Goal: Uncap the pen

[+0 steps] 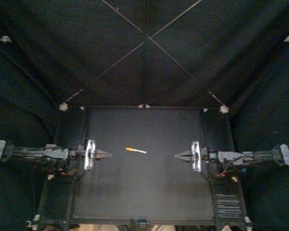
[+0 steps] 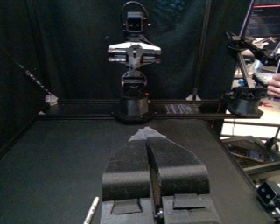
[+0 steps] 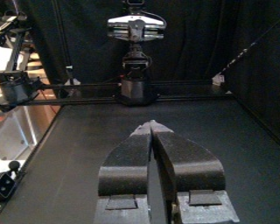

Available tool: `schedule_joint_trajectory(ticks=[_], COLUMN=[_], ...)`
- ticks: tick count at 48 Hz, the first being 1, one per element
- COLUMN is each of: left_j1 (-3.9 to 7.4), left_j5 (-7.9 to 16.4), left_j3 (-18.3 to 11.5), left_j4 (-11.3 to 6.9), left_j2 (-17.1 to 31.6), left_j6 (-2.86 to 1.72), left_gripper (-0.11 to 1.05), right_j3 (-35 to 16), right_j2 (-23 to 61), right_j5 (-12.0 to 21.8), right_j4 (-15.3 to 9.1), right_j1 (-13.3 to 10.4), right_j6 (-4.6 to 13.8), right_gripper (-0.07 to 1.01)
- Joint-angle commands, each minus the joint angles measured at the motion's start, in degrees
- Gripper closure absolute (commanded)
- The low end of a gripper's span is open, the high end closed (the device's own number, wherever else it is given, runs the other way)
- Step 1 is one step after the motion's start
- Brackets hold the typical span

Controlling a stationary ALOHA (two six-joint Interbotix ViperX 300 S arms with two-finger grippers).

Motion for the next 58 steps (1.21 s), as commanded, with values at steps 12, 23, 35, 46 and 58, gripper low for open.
schedule_joint_trajectory(ticks=[12,23,35,46,58], left_j1=[0.00,2.29,5.98,6.59,6.50], left_j5=[-3.2,-7.1,-7.7,-7.7,-7.7], left_j3=[0.2,-1.8,-2.4,-2.1,-2.0], left_j4=[0.26,3.78,4.39,3.34,2.64], left_j2=[5.4,13.7,19.1,21.1,21.1], left_j6=[0.53,0.62,0.44,0.35,0.26], left_gripper=[0.94,0.93,0.90,0.71,0.45], right_j3=[-7.5,-16.8,-25.0,-32.1,-35.4], right_j2=[16.6,34.7,52.2,61.5,65.2], right_j5=[-0.9,-0.9,-0.4,3.2,8.9], right_j4=[0.0,-0.2,-2.8,-3.8,-3.2], right_j1=[-3.8,-10.4,-13.5,-13.6,-13.4], right_j6=[0.26,-0.18,-0.26,0.18,0.26], right_gripper=[0.94,0.93,0.75,0.38,0.19])
